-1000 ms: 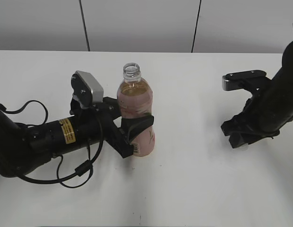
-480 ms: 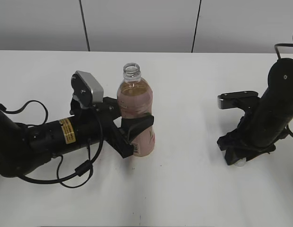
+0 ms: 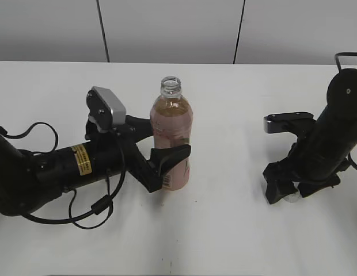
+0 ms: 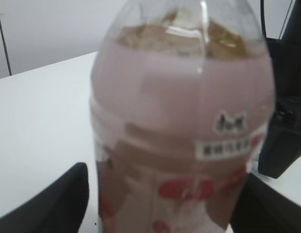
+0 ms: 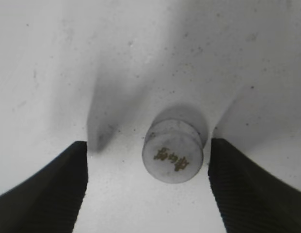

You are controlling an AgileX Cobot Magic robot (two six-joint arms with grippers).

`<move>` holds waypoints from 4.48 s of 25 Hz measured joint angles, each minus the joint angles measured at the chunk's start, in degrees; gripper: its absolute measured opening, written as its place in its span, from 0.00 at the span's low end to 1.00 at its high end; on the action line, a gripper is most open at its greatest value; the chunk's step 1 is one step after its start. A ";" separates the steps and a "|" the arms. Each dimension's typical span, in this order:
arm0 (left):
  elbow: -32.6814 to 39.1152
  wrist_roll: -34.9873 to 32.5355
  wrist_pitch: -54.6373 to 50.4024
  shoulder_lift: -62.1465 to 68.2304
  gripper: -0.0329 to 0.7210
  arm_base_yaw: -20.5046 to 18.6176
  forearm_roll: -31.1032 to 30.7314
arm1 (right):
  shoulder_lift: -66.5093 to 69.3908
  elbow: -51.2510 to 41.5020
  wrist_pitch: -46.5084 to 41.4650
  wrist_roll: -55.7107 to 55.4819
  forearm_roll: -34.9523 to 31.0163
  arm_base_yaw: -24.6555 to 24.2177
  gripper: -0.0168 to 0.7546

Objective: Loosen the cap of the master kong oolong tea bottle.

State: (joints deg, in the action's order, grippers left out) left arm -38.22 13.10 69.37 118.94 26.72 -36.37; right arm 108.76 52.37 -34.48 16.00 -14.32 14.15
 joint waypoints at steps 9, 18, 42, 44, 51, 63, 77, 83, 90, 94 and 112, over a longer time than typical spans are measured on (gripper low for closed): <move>4.74 0.05 -0.05 -0.54 0.75 -2.98 -0.08 | -5.29 0.00 -1.74 0.16 -0.37 0.00 0.78; 13.55 0.11 -0.06 -5.21 0.75 -4.43 -0.41 | -9.15 -0.04 -4.66 -0.47 -0.75 0.00 0.78; 11.76 -2.62 -70.73 -44.98 0.64 -4.47 25.16 | -18.85 -0.25 -16.95 -0.93 -3.95 -0.02 0.78; 9.60 -2.62 -79.60 -48.86 0.62 -4.47 27.64 | -21.86 -0.73 -18.95 -1.00 -3.87 -0.02 0.78; 3.42 -2.62 -102.29 -65.61 0.60 -4.47 30.49 | -34.56 -3.91 -24.85 -6.06 2.83 -0.02 0.78; 3.28 -2.62 -126.36 -95.41 0.57 -4.47 32.27 | -59.17 -8.46 -32.04 -9.78 6.89 -0.02 0.74; 5.97 -7.58 -128.28 -112.58 0.52 -4.47 32.40 | -92.07 -22.52 -29.76 -9.87 14.85 -0.02 0.74; 5.97 -8.41 -128.26 -117.45 0.46 -4.47 32.40 | -101.33 -22.81 -28.85 -9.87 14.98 -0.02 0.73; 5.97 -9.65 -128.31 -119.28 0.44 -4.47 32.57 | -109.05 -22.92 -28.88 -9.87 14.32 -0.02 0.71; 5.97 -9.72 -128.23 -119.28 0.43 -4.47 32.64 | -109.05 -22.92 -28.81 -9.87 14.32 -0.02 0.70; 5.97 -9.95 -128.23 -119.28 0.42 -4.47 32.70 | -109.06 -22.94 -28.81 -9.87 14.32 -0.02 0.70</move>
State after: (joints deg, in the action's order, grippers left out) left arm -32.25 3.15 -58.87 -0.34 22.25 -3.67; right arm -0.30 29.43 -63.29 6.13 0.00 14.14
